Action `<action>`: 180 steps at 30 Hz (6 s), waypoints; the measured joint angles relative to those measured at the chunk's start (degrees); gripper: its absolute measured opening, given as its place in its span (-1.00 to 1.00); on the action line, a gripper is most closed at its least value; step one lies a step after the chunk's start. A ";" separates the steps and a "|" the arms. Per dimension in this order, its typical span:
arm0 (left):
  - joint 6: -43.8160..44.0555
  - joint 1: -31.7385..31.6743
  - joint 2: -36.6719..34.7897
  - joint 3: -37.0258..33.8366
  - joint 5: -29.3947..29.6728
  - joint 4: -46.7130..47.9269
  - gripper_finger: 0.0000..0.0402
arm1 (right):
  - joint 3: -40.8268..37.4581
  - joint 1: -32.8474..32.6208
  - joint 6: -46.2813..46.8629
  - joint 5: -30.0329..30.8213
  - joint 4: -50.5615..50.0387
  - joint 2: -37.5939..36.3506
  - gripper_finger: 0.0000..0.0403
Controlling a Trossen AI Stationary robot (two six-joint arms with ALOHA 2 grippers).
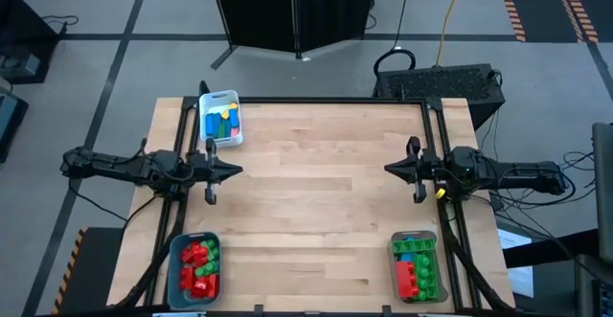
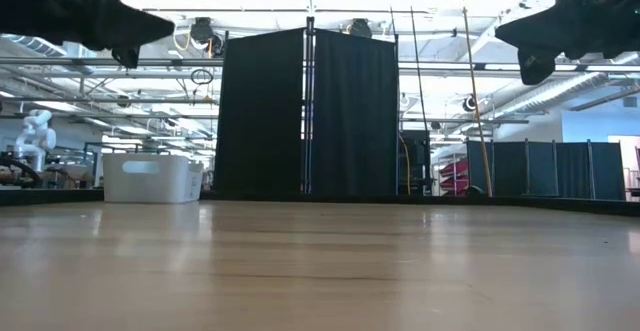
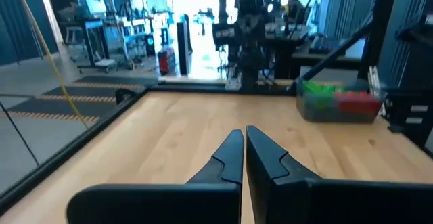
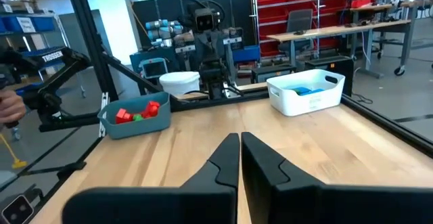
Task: Sort blocks by size
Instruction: Return to Home Position
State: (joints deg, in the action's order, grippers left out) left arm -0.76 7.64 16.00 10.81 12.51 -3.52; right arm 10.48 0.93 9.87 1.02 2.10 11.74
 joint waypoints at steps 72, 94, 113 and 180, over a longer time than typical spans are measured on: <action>0.18 0.00 -8.13 -8.87 -3.06 1.56 -1.00 | -9.68 -0.02 -0.83 -0.92 8.48 -6.00 -1.00; -1.11 -0.01 -11.72 -10.40 -3.34 1.19 -1.00 | -9.62 -0.02 -2.16 1.14 6.80 -6.63 -1.00; -1.72 0.00 -12.45 -10.45 -5.23 1.72 -1.00 | -9.60 -0.02 -3.06 1.92 0.27 -11.68 -1.00; -2.66 -0.02 -12.38 -10.54 -4.76 1.04 -1.00 | -9.62 -0.02 -1.99 1.92 -0.47 -11.55 -1.00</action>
State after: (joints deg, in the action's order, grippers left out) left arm -3.42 7.62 3.62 0.27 7.75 -2.48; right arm 0.86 0.91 7.88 2.94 1.63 0.19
